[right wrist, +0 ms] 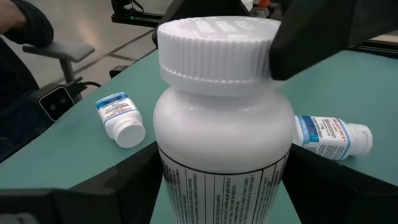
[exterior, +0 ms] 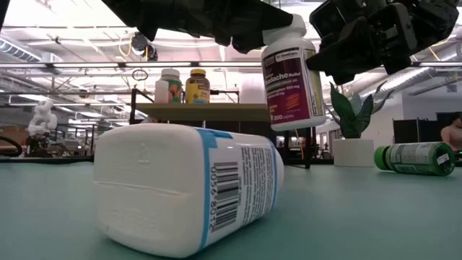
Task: Pick and place medicine bottles onto shelf by color
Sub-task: Put the white violet medicine bottle on the shelf
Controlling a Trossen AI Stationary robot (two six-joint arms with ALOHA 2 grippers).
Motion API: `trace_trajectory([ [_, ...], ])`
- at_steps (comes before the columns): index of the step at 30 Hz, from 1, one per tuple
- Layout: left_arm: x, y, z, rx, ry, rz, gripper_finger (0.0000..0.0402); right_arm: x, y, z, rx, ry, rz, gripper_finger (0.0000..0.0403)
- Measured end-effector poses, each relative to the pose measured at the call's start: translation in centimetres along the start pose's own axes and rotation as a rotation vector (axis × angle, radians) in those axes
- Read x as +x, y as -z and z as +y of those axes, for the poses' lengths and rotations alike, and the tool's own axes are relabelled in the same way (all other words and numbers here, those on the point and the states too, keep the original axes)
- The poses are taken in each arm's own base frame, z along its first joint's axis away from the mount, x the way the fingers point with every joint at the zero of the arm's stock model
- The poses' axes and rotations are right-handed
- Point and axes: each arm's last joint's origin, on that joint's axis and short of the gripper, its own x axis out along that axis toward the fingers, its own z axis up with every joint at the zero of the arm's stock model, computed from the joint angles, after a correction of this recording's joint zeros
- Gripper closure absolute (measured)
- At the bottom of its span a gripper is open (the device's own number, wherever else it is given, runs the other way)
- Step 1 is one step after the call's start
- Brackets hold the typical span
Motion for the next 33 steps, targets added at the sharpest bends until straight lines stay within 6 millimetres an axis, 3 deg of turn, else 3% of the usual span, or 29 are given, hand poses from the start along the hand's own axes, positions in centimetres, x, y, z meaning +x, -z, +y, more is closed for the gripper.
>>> trace_trajectory([
  [8, -0.1, -0.1, 0.1, -0.046, -0.061, 0.013, 0.0139, -0.1, -0.1, -0.1, -0.048, 0.035, -0.005, 0.0115],
  [16, -1.6, -1.5, 0.5, -0.067, -0.137, 0.037, 0.0164, -0.4, -0.8, -0.4, -0.066, 0.146, -0.031, 0.0112],
  [23, -2.3, -2.1, 0.6, -0.071, -0.163, 0.038, 0.0145, -0.7, -1.2, -0.3, -0.044, 0.146, -0.06, 0.007],
  [27, -2.4, -2.2, 0.8, -0.067, -0.183, 0.037, 0.0156, -1.0, -1.5, -0.3, -0.046, 0.155, -0.073, 0.004],
  [33, -4.1, -3.0, 2.4, -0.104, -0.383, 0.069, 0.0158, -2.5, -2.9, -1.0, -0.049, 0.397, -0.14, 0.0017],
])
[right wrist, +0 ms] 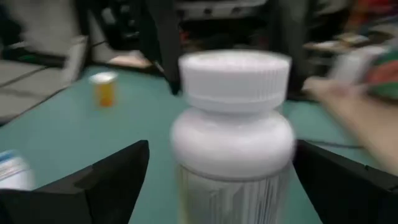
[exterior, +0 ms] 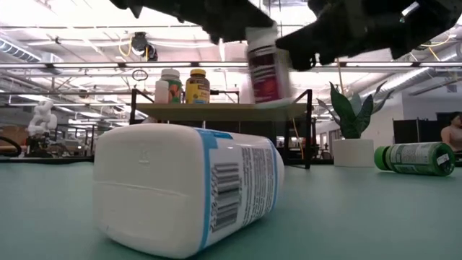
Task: Pick and place medicine bottles onto shelf by color
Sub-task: Put the white violet medicine bottle on the shelf
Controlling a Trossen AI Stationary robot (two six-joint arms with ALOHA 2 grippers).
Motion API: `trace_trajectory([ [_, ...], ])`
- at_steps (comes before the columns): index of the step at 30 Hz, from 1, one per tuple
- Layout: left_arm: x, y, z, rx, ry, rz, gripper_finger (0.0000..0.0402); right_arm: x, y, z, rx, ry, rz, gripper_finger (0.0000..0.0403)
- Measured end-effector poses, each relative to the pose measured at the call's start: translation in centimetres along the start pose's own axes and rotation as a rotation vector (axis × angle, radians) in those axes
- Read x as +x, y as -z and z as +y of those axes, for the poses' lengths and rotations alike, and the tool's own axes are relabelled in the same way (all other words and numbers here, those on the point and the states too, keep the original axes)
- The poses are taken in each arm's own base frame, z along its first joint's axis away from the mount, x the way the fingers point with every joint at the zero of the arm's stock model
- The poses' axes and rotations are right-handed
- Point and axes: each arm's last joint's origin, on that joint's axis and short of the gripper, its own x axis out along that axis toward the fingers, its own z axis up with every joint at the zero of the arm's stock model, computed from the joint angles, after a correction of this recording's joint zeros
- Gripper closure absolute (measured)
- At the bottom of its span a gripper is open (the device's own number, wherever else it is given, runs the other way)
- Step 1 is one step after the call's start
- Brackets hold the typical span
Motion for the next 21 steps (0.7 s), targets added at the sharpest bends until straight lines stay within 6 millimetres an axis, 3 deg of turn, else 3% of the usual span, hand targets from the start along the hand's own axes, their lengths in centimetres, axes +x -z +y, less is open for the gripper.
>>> trace_trajectory([
  [6, -3.9, -3.1, 3.9, -0.018, -0.185, 0.014, 0.0149, -3.1, -0.1, -0.6, 0.012, 0.2, -0.051, 0.0014],
  [14, -7.1, -6.2, 11.6, -0.07, -0.394, 0.1, 0.0156, -7.0, 1.0, -0.5, 0.09, 0.223, -0.266, 0.0014],
  [21, -7.9, -4.3, 15.5, -0.175, -0.508, 0.213, 0.0149, -8.1, 2.8, -0.5, 0.127, 0.253, -0.295, 0.0014],
])
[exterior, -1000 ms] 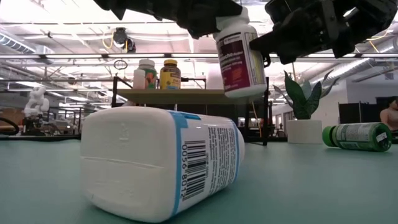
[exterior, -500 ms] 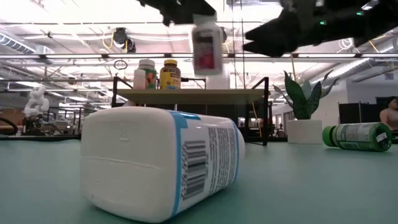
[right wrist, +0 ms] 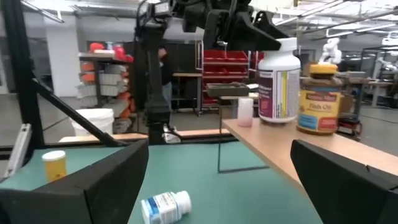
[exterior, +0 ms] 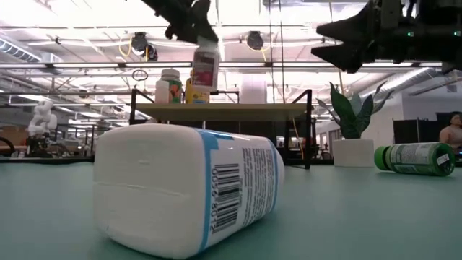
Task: Pick and place medicine bottles onto shelf by color
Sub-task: Put the white violet medicine bottle on the shelf, then put the green medicine bottle on the shelf
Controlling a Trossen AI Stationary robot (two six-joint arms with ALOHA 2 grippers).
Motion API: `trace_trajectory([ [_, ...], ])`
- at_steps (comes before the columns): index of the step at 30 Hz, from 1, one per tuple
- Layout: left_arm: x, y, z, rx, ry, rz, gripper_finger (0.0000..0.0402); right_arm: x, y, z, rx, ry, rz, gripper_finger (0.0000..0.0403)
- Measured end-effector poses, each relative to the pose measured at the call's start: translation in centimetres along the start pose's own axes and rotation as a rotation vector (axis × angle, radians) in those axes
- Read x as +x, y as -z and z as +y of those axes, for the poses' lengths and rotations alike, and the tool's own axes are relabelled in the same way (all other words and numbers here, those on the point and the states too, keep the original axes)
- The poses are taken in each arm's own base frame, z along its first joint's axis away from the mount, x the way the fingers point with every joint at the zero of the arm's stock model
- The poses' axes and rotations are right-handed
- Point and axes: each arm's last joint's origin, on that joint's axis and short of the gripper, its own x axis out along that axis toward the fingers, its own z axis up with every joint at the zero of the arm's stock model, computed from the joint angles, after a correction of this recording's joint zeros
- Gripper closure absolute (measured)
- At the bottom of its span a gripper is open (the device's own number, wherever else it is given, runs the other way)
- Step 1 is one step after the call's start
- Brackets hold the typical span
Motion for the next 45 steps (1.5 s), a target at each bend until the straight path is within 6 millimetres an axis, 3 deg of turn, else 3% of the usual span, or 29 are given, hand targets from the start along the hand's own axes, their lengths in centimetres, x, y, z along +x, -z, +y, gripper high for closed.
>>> trace_trajectory([
  [6, 1.0, 1.7, 1.6, -0.029, -0.041, 0.054, 0.0156, -0.1, 0.2, -0.1, 0.0, 0.018, 0.01, 0.0014],
  [12, 1.6, 3.1, 2.4, -0.04, -0.066, 0.077, 0.0136, -0.1, 0.2, -0.1, 0.004, 0.018, 0.011, 0.0014],
  [21, 1.8, 3.5, 2.9, -0.059, -0.085, 0.07, 0.0147, -0.1, 0.1, -0.1, 0.013, 0.018, 0.007, 0.0014],
  [35, 1.9, 3.6, 2.8, -0.036, -0.052, 0.072, 0.0053, 0.0, 0.2, -0.1, 0.086, 0.016, 0.02, 0.0014],
  [40, 0.6, 2.7, 2.7, 0.043, -0.044, 0.028, 0.0052, 1.0, -0.5, 0.1, 0.126, 0.02, 0.09, 0.0014],
  [45, -1.8, 1.5, 2.6, 0.084, -0.032, -0.049, 0.0061, 3.0, -2.8, 0.6, 0.094, 0.062, 0.356, 0.0014],
])
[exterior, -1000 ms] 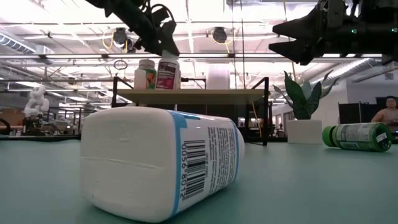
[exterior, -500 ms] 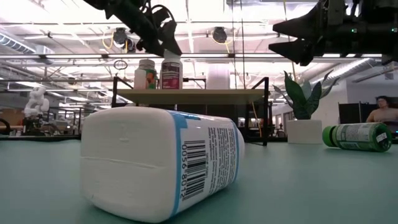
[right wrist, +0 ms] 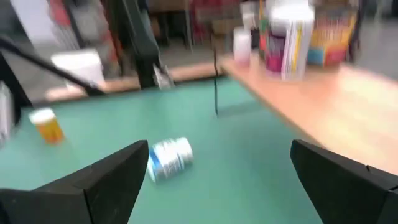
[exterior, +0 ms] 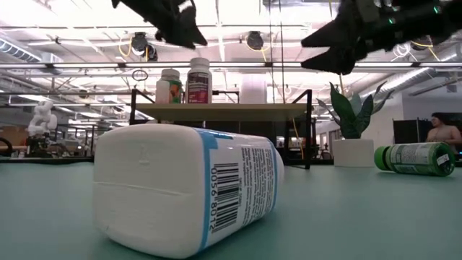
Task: Pick and place medicine bottles onto shelf by color
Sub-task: Put the green medicine bottle on the shelf
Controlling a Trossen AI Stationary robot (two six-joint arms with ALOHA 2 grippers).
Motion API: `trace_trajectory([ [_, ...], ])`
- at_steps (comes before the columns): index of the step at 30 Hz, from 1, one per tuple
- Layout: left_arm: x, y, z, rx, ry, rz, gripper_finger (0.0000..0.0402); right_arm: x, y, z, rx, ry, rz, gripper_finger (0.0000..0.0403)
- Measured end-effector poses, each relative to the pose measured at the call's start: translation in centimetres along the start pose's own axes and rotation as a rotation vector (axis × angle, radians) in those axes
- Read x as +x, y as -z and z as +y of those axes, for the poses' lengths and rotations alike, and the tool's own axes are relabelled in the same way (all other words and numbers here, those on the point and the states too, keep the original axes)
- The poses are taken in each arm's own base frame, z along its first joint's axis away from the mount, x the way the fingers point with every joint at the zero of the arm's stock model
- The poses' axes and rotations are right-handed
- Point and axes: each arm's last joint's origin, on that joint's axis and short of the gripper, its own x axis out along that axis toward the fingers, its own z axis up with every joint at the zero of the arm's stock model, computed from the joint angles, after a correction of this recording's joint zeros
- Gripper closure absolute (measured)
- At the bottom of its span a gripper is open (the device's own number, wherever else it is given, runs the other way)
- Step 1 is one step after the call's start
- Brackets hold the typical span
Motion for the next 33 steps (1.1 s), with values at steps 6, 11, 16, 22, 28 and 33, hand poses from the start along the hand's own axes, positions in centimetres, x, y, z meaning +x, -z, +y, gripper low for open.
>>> trace_trajectory([
  [6, -3.6, -1.1, -0.4, -0.014, 0.042, -0.047, 0.0061, -1.9, -3.5, 0.8, 0.138, 0.096, 0.381, 0.0014],
  [11, -4.8, -1.6, -2.5, -0.065, 0.177, -0.071, 0.0062, -4.4, -3.2, 0.2, 0.323, 0.263, 0.692, 0.0014],
  [16, -4.3, -1.4, -6.3, -0.023, 0.317, -0.046, 0.0062, -6.3, -1.2, -0.8, 0.403, 0.463, 0.92, 0.0014],
  [22, -2.8, -0.4, -10.1, -0.017, 0.404, 0.029, 0.006, -5.7, 2.1, -0.9, 0.464, 0.462, 0.969, 0.0014],
  [28, 0.4, 1.6, -13.6, -0.023, 0.437, 0.114, 0.0066, -4.9, 5.6, -1.0, 0.515, 0.389, 0.987, 0.0014],
  [33, 2.5, 3.3, -15.3, -0.033, 0.437, 0.186, 0.0065, -5.4, 7.9, -1.6, 0.563, 0.473, 1.034, 0.0031],
])
